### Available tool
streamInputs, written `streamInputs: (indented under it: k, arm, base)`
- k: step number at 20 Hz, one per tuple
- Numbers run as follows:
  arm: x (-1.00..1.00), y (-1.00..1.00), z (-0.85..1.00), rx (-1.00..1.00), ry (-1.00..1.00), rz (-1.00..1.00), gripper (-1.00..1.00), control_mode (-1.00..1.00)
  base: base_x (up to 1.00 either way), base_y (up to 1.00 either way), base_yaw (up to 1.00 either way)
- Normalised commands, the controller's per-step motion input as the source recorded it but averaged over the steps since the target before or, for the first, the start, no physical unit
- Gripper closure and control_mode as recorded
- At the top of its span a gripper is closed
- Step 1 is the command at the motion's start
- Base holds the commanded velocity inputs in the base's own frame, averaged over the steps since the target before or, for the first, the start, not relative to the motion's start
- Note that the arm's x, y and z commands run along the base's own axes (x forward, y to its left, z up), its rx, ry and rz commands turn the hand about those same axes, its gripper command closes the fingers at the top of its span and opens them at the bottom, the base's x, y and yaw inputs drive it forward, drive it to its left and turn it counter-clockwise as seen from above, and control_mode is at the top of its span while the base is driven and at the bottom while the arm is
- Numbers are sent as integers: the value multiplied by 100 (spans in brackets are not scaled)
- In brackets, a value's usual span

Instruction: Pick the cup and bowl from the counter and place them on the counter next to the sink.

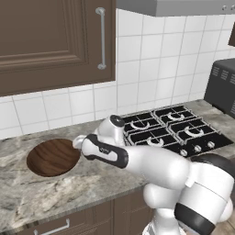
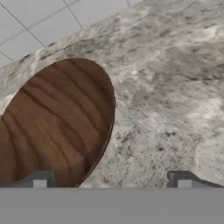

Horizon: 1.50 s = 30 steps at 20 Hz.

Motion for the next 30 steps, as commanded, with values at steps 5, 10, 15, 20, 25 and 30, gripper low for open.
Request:
streamInputs:
  k: [5, 10, 15, 20, 25, 30]
  arm:
    - [16, 18, -6, 0, 0, 0, -100, -100]
    - [15, 16, -2, 0, 0, 0, -100, -100]
    - [13, 1, -3, 0, 4, 0, -100, -100]
    - [14, 2, -13, 0, 4, 0, -100, -100]
    - [20, 13, -25, 0, 5, 0, -100, -100]
    - [11, 15, -24, 0, 5, 0, -100, -100]
  base:
    - [0, 0, 0]
    - [0, 0, 0]
    - [0, 0, 0]
    - [0, 0, 0]
    - [0, 0, 0]
    - [0, 0, 0]
